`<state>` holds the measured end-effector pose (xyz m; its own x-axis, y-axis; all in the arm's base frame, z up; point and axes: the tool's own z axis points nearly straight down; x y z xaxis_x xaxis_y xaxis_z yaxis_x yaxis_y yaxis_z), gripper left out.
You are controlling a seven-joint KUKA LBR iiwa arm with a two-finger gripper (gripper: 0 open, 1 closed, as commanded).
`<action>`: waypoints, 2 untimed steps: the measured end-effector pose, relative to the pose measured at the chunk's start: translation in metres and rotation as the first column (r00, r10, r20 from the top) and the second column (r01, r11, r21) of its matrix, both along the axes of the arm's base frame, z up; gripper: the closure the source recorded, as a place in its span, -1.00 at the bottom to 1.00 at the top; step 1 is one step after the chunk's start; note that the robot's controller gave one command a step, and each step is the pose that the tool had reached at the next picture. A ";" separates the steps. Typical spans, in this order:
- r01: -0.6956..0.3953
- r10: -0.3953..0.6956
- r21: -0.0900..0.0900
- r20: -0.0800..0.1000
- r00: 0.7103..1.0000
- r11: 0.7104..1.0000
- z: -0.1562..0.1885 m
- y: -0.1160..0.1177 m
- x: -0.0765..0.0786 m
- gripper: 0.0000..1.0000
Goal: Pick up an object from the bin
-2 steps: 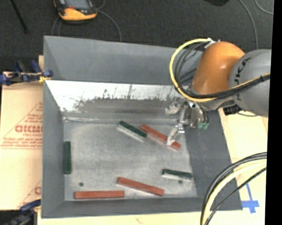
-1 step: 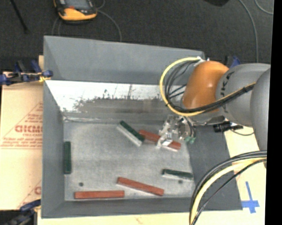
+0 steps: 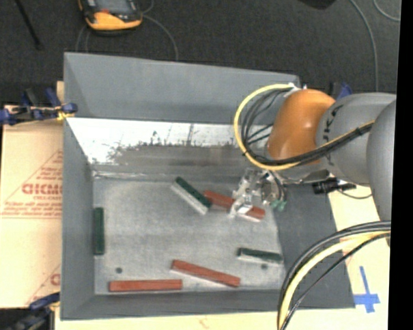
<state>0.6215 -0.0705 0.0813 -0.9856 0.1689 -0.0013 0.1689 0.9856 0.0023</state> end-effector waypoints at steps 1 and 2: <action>0.100 -0.100 -0.002 0.008 0.995 0.995 0.162 -0.012 -0.009 1.00; 0.099 -0.099 -0.002 0.005 0.995 0.995 0.161 -0.012 -0.009 1.00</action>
Offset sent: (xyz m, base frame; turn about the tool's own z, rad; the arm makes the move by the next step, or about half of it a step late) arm 0.0000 0.0000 0.0000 0.0000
